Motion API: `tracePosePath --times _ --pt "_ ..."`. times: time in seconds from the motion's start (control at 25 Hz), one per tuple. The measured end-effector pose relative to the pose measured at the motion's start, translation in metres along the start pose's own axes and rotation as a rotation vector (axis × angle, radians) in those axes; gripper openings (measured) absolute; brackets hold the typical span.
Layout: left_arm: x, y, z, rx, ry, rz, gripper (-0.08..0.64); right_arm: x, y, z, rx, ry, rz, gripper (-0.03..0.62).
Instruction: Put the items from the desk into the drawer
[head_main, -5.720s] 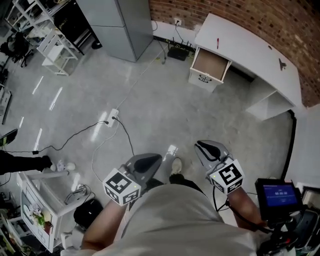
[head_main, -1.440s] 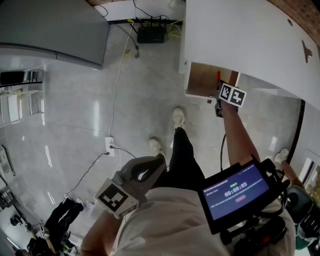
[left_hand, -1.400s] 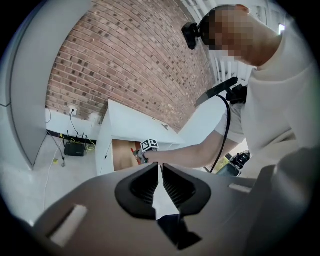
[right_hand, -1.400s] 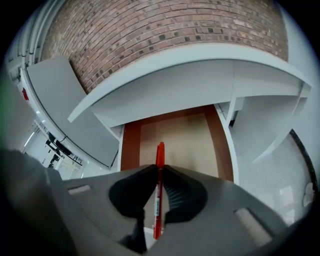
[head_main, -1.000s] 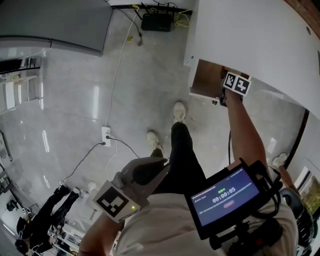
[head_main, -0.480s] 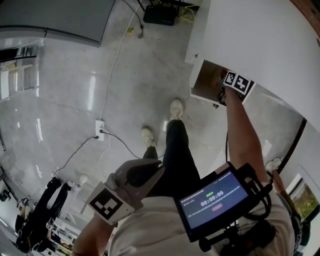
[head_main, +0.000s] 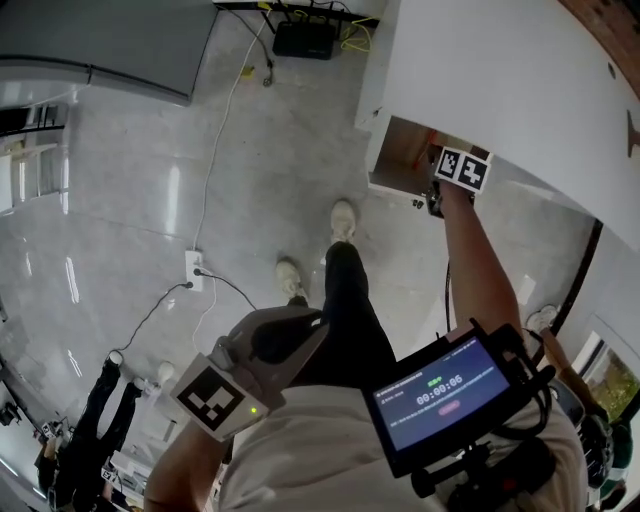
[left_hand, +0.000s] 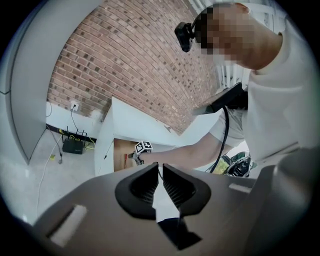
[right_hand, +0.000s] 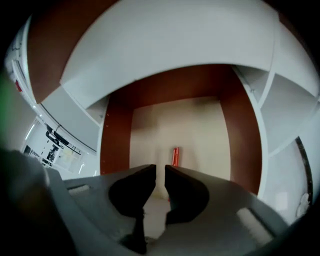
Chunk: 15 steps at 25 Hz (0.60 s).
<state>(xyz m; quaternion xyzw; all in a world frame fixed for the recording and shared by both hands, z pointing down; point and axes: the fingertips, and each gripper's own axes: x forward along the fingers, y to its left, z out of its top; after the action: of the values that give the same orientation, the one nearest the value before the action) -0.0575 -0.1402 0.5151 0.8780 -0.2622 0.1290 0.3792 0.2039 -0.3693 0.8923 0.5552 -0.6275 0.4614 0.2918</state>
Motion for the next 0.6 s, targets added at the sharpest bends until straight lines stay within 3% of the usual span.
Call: tracePosePath --times 0.16,0.36,0.6 --pt "-0.017 -0.02 0.004 0.048 -0.019 -0.035 0.034 -0.051 0.021 -0.002 -0.057 -0.04 0.01 0.057" --pt "-0.047 -0.043 0.01 0.114 -0.055 -0.073 0.035 -0.127 0.044 -0.017 -0.06 -0.09 0.029 0.046" --pt "-0.085 -0.067 -0.007 0.189 -0.075 -0.094 0.034 -0.226 0.093 -0.06 -0.043 -0.138 0.134 0.02"
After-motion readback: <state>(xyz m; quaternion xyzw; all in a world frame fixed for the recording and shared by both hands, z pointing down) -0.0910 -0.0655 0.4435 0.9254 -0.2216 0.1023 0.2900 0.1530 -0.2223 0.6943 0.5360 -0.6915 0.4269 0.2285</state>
